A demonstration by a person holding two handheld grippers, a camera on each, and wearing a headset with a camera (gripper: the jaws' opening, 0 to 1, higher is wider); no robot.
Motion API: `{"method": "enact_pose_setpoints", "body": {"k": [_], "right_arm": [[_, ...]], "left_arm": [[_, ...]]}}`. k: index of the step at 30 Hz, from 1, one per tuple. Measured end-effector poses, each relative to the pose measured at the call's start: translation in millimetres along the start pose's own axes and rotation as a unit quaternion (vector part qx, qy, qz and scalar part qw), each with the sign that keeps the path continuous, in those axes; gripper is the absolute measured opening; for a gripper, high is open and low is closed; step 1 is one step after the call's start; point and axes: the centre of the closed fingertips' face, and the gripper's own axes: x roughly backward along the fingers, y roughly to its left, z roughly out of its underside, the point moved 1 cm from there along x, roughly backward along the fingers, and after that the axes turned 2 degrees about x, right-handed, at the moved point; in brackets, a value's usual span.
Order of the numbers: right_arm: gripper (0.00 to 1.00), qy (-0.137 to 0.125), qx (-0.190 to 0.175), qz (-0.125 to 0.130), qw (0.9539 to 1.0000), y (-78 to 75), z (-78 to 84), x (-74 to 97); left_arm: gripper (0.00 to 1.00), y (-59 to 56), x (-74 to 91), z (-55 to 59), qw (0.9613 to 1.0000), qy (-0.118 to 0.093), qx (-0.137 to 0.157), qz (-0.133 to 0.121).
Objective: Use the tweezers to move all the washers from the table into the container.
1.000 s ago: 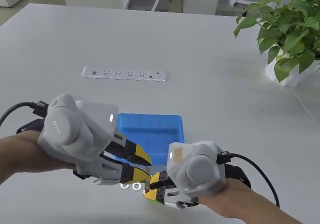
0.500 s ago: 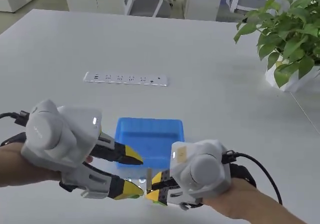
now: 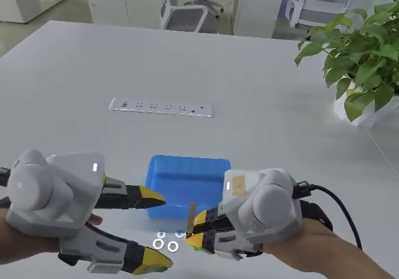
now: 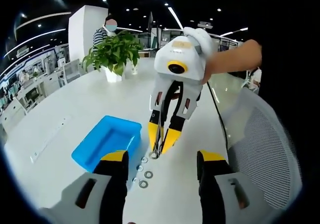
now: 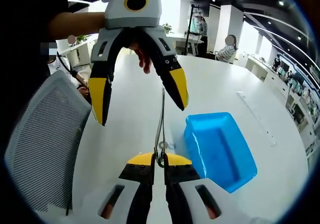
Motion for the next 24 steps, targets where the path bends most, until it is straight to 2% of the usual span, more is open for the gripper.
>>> {"method": "enact_pose_setpoints", "body": {"k": [5, 15, 24], "right_arm": [[0.08, -0.003, 0.005, 0.007, 1.0000, -10.2, -5.5, 7.1], [0.08, -0.017, 0.012, 0.026, 0.9995, -33.1, -9.6, 13.3], [0.08, -0.023, 0.016, 0.039, 0.9988, -57.1, -6.1, 12.7]], "left_arm": [[0.67, 0.8, 5.9, 0.2, 0.9996, -0.016, 0.016, -0.019], [0.79, 2.9, 10.2, 5.5, 0.9978, -0.027, 0.041, -0.045], [0.86, 8.8, 14.2, 6.3, 0.9936, -0.050, 0.068, -0.076]]}}
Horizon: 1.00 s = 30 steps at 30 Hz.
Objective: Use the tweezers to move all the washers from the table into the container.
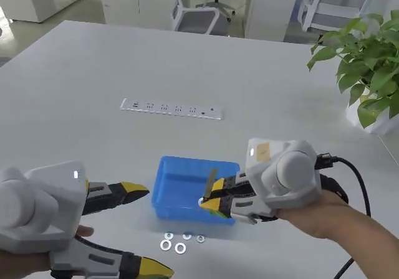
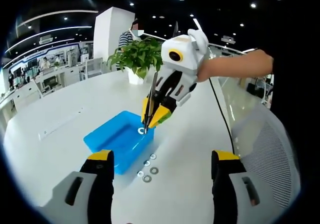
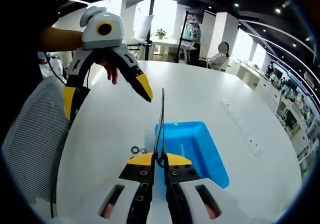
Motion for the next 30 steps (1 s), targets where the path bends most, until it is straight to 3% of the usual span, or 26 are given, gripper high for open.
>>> {"method": "enact_pose_setpoints", "body": {"k": [7, 16, 30], "right_arm": [[0.08, 0.000, 0.009, 0.002, 1.0000, -15.5, 5.5, -6.0], [0.08, -0.002, 0.011, -0.007, 0.9999, -27.8, 11.7, -14.0], [0.08, -0.005, -0.002, -0.019, 0.9998, -40.4, 22.0, -32.8]], "left_arm": [[0.90, 1.8, 3.6, 5.3, 0.9999, -0.002, 0.010, -0.012], [0.98, 8.7, 8.1, 3.4, 0.9989, -0.020, 0.015, -0.039], [0.99, 16.1, 13.1, 3.8, 0.9979, -0.026, 0.026, -0.053]]}}
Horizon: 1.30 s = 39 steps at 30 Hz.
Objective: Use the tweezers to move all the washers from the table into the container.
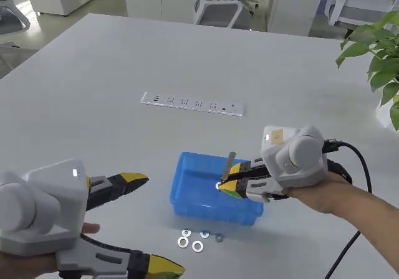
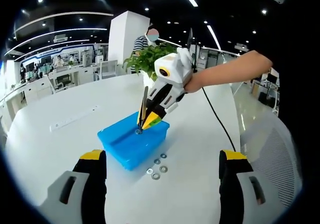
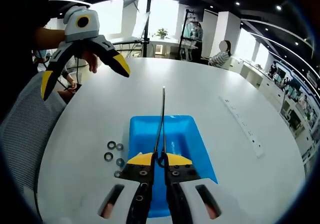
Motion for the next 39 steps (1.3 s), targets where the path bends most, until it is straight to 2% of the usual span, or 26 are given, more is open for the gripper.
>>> {"method": "enact_pose_setpoints", "body": {"k": [4, 24, 32, 39], "right_arm": [[0.08, -0.004, -0.006, -0.005, 1.0000, -3.0, 0.2, -6.1], [0.08, 0.016, -0.012, -0.023, 0.9995, -6.0, 16.5, -27.6], [0.08, 0.024, -0.014, -0.031, 0.9991, -4.2, 22.4, -32.4], [0.08, 0.029, -0.015, -0.034, 0.9989, -3.4, 27.1, -33.9]], "left_arm": [[0.99, 0.7, 0.2, 1.4, 1.0000, 0.002, 0.003, -0.001], [0.96, 12.9, -2.8, 3.6, 0.9999, 0.004, 0.008, -0.008], [0.95, 16.8, -6.5, -0.2, 0.9999, 0.003, 0.009, -0.004], [0.85, 20.4, -15.8, -3.4, 1.0000, 0.005, -0.003, 0.006]]}}
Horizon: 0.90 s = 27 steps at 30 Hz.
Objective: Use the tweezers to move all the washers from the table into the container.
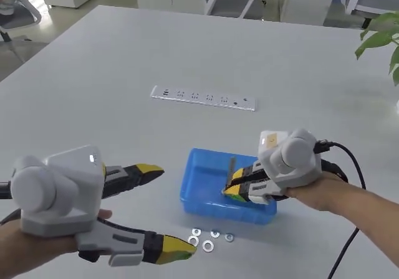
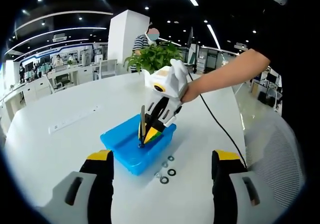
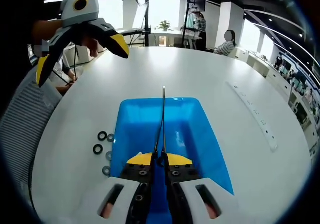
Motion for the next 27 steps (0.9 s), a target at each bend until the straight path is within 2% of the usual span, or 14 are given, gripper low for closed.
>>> {"method": "enact_pose_setpoints", "body": {"k": [8, 16, 20, 27], "right_arm": [[0.08, -0.004, -0.002, -0.002, 1.0000, 0.2, 0.8, -0.1], [0.09, -0.005, 0.000, -0.003, 1.0000, 0.2, 0.2, -0.8], [0.09, -0.006, 0.001, -0.003, 1.0000, -0.3, 0.3, -0.7], [0.09, -0.006, 0.003, -0.004, 1.0000, -0.1, 0.1, -0.8]], "left_arm": [[0.66, 4.3, -18.6, -10.4, 0.9996, 0.000, -0.008, 0.026], [0.59, 14.6, -40.2, -20.3, 0.9990, 0.001, -0.026, 0.037], [0.55, 22.8, -47.4, -22.9, 0.9990, 0.001, -0.035, 0.030], [0.38, 34.4, -59.3, -27.7, 0.9983, 0.001, -0.054, 0.020]]}}
